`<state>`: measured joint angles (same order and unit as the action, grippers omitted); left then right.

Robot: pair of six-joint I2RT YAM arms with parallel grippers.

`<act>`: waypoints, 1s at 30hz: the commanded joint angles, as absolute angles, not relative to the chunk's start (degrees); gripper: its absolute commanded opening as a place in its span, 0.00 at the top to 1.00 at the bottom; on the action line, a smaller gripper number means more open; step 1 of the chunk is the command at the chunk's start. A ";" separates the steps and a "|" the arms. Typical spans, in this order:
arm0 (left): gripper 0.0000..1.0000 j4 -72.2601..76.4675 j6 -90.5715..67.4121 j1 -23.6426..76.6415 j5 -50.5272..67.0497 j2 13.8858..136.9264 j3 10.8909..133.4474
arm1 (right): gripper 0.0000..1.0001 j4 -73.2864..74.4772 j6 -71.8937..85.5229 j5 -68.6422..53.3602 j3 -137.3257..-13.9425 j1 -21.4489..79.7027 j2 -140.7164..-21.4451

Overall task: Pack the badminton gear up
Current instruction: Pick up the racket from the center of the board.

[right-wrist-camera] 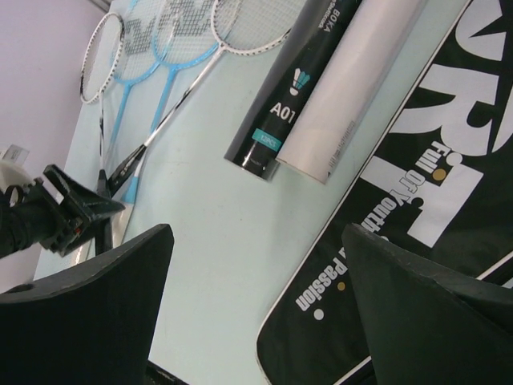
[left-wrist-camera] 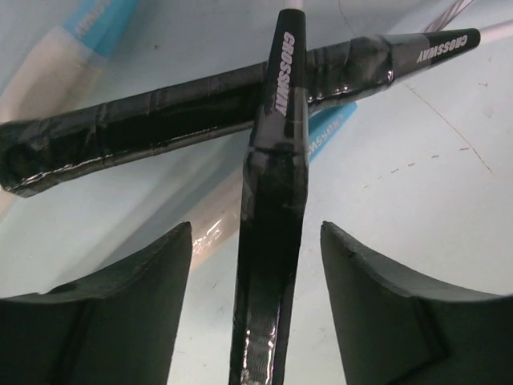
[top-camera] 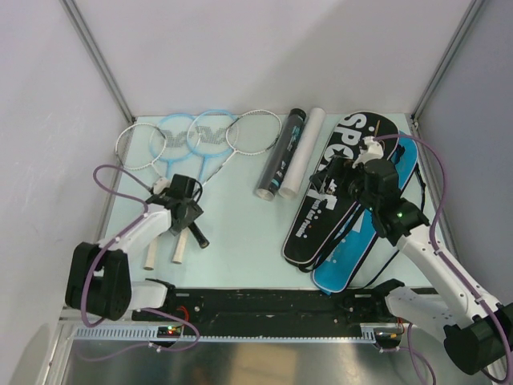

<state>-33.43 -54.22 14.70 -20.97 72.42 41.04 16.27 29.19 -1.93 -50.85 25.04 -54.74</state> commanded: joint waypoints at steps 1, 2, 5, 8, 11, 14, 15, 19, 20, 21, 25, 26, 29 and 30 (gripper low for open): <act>0.36 -32.61 -56.67 14.08 -23.37 75.95 46.11 | 0.08 15.34 27.60 -5.28 -50.89 25.27 -54.86; 0.41 -32.61 -56.77 14.07 -23.20 76.30 46.57 | 0.09 15.40 27.47 -5.32 -50.89 25.29 -54.81; 0.66 -32.67 -56.31 14.13 -23.22 75.37 47.10 | 0.09 16.23 26.99 -5.30 -50.89 25.37 -54.67; 0.92 -32.67 -55.63 14.20 -23.25 72.52 46.94 | 0.09 16.64 26.52 -8.17 -50.89 25.24 -54.58; 0.99 -32.69 -54.12 14.44 -23.35 68.96 47.23 | 0.06 16.21 28.00 -10.17 -50.93 25.00 -53.32; 1.00 -32.69 -52.52 16.20 -25.83 64.50 48.36 | 0.01 15.46 28.90 -10.82 -50.89 25.09 -52.18; 1.00 -32.70 -51.97 16.98 -27.46 63.14 48.74 | 0.01 15.38 29.00 -10.64 -50.89 25.11 -51.93; 1.00 -32.66 -50.69 20.52 -31.31 57.47 50.93 | 0.01 16.14 30.06 -8.95 -50.89 24.87 -52.28; 1.00 -32.59 -50.22 21.69 -31.83 56.20 51.44 | 0.01 16.24 30.37 -8.78 -50.89 24.83 -52.55; 1.00 -32.47 -49.68 23.46 -32.96 55.30 52.35 | 0.02 16.08 30.83 -8.79 -50.89 24.85 -53.04; 1.00 -29.85 -43.75 32.02 -37.11 53.06 55.73 | 0.06 14.09 33.55 -10.62 -50.89 25.59 -55.07; 1.00 -28.63 -41.48 34.03 -37.23 53.07 56.39 | 0.07 13.02 34.31 -10.98 -50.84 25.89 -55.57; 1.00 -26.80 -37.04 40.24 -36.28 54.27 58.40 | 0.10 9.97 37.68 -11.73 -50.86 26.70 -56.88; 1.00 -26.37 -36.01 41.79 -35.81 54.65 58.69 | 0.11 8.63 38.61 -11.80 -50.87 27.33 -57.36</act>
<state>-32.25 -43.88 36.21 -32.49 54.08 55.46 14.87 33.50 -10.09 -50.48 25.78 -56.10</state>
